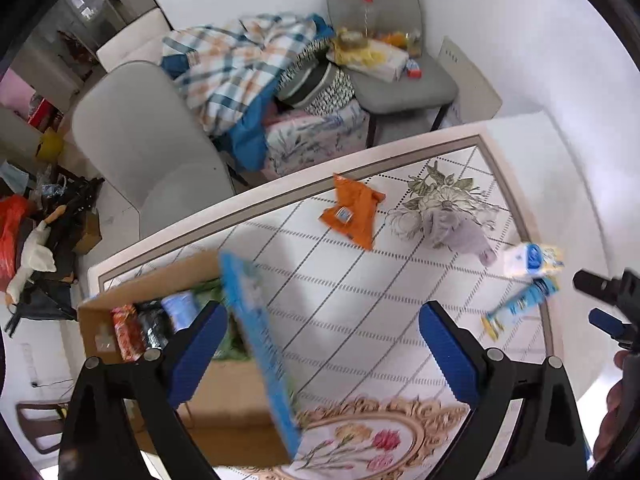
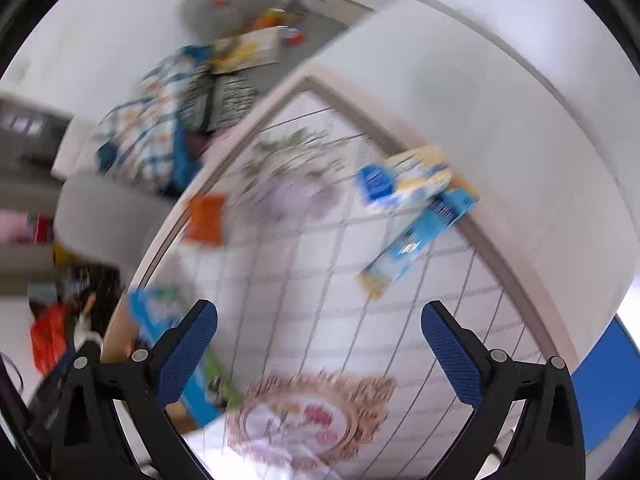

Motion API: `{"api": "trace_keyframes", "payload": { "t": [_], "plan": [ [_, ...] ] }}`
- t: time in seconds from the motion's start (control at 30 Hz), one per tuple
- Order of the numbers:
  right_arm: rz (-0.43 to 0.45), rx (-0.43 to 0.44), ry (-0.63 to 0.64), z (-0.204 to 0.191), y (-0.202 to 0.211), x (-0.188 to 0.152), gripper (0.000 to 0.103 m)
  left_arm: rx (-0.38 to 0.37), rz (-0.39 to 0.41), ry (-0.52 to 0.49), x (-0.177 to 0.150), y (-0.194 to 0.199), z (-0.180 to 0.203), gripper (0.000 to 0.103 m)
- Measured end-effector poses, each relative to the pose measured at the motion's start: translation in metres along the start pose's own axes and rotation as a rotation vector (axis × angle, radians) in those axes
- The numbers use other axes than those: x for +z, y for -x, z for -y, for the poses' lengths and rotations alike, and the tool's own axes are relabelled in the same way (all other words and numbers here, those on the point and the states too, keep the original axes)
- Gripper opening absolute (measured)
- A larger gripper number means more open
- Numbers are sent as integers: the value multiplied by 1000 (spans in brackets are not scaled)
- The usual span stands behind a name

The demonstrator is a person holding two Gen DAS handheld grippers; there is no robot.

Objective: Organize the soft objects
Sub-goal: 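Withdraw both tools and move the right tool toward the tissue box, then grasp the orange snack bag with left tool while right tool grasps Vinda tissue pack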

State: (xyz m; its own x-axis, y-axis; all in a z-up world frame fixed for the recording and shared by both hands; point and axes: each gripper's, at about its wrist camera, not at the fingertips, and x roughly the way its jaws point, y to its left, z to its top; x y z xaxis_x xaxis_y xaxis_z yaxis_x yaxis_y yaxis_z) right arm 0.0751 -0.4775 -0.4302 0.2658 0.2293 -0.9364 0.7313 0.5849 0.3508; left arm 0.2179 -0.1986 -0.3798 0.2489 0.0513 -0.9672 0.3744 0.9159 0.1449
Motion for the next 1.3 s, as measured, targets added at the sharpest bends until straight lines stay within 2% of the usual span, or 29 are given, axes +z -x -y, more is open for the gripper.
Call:
{"api": "trace_keyframes", "payload": {
  "t": [0.13, 0.23, 0.27, 0.33, 0.4, 0.47, 0.5, 0.6, 0.67, 0.73, 0.77, 0.87, 0.97, 1.1, 1.17, 1.23, 1.3],
  "plan": [
    [-74, 17, -172, 36, -50, 61, 103, 12, -74, -3, 26, -40, 23, 98],
    [-151, 32, -276, 54, -91, 82, 103, 37, -102, -9, 35, -61, 31, 98],
    [-183, 21, -299, 60, -108, 89, 100, 45, -113, -7, 38, -69, 31, 98],
    [-202, -7, -344, 70, -130, 94, 88, 61, -137, 6, 42, -83, 29, 98],
    [-216, 12, -380, 78, -145, 95, 75, 60, -157, 29, 42, -93, 23, 98],
    [-208, -4, -333, 75, -150, 95, 67, 39, -178, 61, 38, -100, 14, 98],
    [-205, -21, -269, 67, -150, 96, 62, 18, -185, 86, 34, -103, 8, 98],
    [-202, -42, -1, 30, -149, 91, 53, -16, -207, 132, 27, -110, 0, 98],
    [-199, -24, 150, 11, -151, 85, 52, -27, -225, 147, 23, -117, -3, 98],
    [-202, -45, 188, 9, -153, 84, 52, -19, -241, 145, 21, -124, -4, 98],
    [-200, -82, 188, 13, -154, 86, 55, -19, -244, 145, 21, -126, -4, 98],
    [-130, -231, 178, 21, -145, 86, 70, -22, -253, 145, 22, -130, -3, 98],
    [-28, -354, 215, 16, -132, 82, 73, -32, -248, 143, 26, -129, -1, 98],
    [69, -426, 307, -12, -124, 76, 74, -35, -237, 139, 33, -128, -1, 98],
    [67, -444, 358, -25, -132, 76, 74, -39, -233, 141, 38, -130, -4, 98],
    [41, -514, 380, -28, -150, 83, 74, -44, -230, 137, 43, -133, -6, 98],
    [18, -542, 398, -30, -164, 92, 75, -51, -222, 122, 52, -139, -6, 98]
  ]
}}
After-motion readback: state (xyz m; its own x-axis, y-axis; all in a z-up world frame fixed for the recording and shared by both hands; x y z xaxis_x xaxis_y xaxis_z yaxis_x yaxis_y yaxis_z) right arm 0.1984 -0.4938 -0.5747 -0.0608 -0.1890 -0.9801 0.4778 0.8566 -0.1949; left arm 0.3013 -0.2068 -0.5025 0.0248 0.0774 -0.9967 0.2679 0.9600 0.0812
